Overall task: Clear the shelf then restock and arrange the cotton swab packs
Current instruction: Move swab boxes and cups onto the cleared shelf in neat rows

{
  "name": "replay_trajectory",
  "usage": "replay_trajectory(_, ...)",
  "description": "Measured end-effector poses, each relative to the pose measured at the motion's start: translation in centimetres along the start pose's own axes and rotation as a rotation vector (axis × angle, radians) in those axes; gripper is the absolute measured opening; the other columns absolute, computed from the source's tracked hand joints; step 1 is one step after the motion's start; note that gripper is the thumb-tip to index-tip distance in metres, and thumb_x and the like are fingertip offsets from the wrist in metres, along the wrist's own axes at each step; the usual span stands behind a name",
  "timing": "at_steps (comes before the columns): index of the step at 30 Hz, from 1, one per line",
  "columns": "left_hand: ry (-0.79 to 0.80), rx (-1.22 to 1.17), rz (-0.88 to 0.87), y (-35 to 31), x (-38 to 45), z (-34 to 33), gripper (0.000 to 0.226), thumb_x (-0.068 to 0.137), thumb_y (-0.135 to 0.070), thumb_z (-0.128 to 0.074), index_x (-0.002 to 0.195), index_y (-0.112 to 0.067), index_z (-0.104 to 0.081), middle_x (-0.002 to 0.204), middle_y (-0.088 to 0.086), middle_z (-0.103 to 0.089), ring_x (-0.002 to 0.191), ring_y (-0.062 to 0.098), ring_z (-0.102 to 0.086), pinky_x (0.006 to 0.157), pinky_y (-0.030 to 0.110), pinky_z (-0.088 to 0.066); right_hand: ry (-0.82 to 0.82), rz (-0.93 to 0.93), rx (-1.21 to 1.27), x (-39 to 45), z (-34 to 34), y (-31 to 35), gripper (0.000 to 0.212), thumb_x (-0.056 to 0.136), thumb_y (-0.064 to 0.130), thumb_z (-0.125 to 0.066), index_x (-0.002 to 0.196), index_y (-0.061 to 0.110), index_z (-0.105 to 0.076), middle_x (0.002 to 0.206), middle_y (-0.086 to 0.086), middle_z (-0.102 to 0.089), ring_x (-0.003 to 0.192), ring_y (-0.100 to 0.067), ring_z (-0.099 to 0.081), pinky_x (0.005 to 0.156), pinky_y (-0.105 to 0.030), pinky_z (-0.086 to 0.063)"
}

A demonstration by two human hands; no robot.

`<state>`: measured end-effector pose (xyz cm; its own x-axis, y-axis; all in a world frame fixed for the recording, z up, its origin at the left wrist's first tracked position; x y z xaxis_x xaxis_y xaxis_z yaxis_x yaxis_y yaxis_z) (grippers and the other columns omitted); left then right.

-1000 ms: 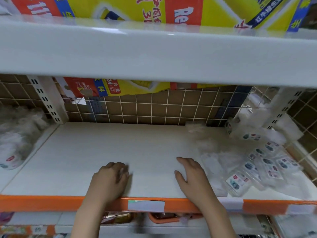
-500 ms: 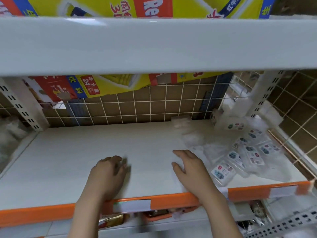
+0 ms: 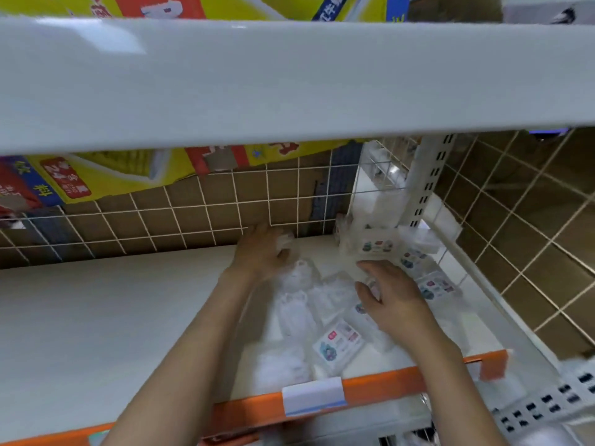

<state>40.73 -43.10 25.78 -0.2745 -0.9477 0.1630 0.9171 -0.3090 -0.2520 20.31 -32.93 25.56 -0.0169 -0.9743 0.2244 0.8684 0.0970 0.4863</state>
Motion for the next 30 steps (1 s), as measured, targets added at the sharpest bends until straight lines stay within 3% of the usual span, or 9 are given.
replay_trajectory(6, 0.122, 0.11, 0.137, 1.4, 3.9, -3.1, 0.051, 0.092, -0.034, -0.052, 0.137, -0.016, -0.04, 0.14, 0.014, -0.04, 0.13, 0.032, -0.035, 0.101, 0.037, -0.034, -0.052, 0.025, 0.045, -0.2, 0.8, -2.1, 0.042, 0.083, 0.027, -0.051, 0.119, 0.008, -0.061, 0.114, -0.012, -0.062, 0.107, -0.034, -0.056, 0.092, -0.049, -0.046)
replay_trajectory(11, 0.193, 0.146, 0.141, 2.3, 4.6, -4.7, 0.064, 0.084, -0.037, -0.06, 0.142, -0.024, -0.036, 0.14, 0.011, -0.04, 0.13, 0.031, -0.034, 0.104, 0.038, -0.034, -0.032, 0.051, 0.054, -0.1, 0.6, -2.8, 0.038, 0.087, 0.026, -0.052, 0.122, 0.01, -0.059, 0.119, -0.008, -0.06, 0.111, -0.029, -0.054, 0.096, -0.043, -0.044)
replay_trajectory(15, 0.206, 0.169, 0.175, 3.1, 4.9, -4.9, 0.069, 0.081, -0.043, -0.062, 0.14, -0.019, -0.036, 0.136, 0.01, -0.039, 0.129, 0.031, -0.034, 0.104, 0.041, -0.035, 0.004, 0.069, 0.058, 0.5, 0.4, -3.4, 0.037, 0.09, 0.018, -0.057, 0.126, 0.012, -0.055, 0.124, -0.006, -0.056, 0.116, -0.026, -0.049, 0.1, -0.039, -0.038)
replay_trajectory(24, 0.227, 0.171, 0.239, 3.7, 4.8, -4.9, 0.075, 0.079, -0.058, -0.062, 0.136, -0.016, -0.038, 0.138, 0.012, -0.033, 0.125, 0.031, -0.04, 0.1, 0.039, -0.037, 0.069, 0.046, 0.091, 2.1, 0.0, -4.1, 0.041, 0.094, 0.024, -0.052, 0.134, 0.016, -0.048, 0.135, -0.003, -0.049, 0.124, -0.022, -0.042, 0.104, -0.039, -0.036)
replay_trajectory(27, 0.289, 0.163, 0.219, 4.0, 4.4, -4.5, 0.075, 0.076, -0.066, -0.057, 0.136, -0.024, -0.042, 0.134, 0.008, -0.044, 0.121, 0.028, -0.041, 0.093, 0.037, -0.043, 0.074, 0.064, 0.067, 2.8, -0.2, -3.9, 0.042, 0.094, 0.025, -0.052, 0.135, 0.015, -0.047, 0.135, -0.004, -0.049, 0.125, -0.023, -0.041, 0.105, -0.037, -0.034)
replay_trajectory(30, 0.196, 0.089, 0.221, 4.1, 3.3, -2.9, 0.069, 0.074, -0.06, -0.064, 0.13, -0.022, -0.05, 0.126, 0.005, -0.052, 0.121, 0.025, -0.042, 0.091, 0.037, -0.044, 0.056, 0.092, 0.046, 4.0, 0.0, -3.6, 0.041, 0.093, 0.024, -0.054, 0.132, 0.014, -0.05, 0.131, -0.007, -0.053, 0.122, -0.026, -0.046, 0.102, -0.038, -0.037)
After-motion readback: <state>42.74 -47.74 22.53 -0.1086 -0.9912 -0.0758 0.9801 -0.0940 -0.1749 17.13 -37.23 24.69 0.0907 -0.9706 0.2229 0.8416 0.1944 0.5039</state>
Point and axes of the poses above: each hand's wrist, its own x-axis towards the middle knuckle, its own z-axis out of the back of the hand, y = z × x, the point moved 5 cm from there along x, towards the middle knuckle
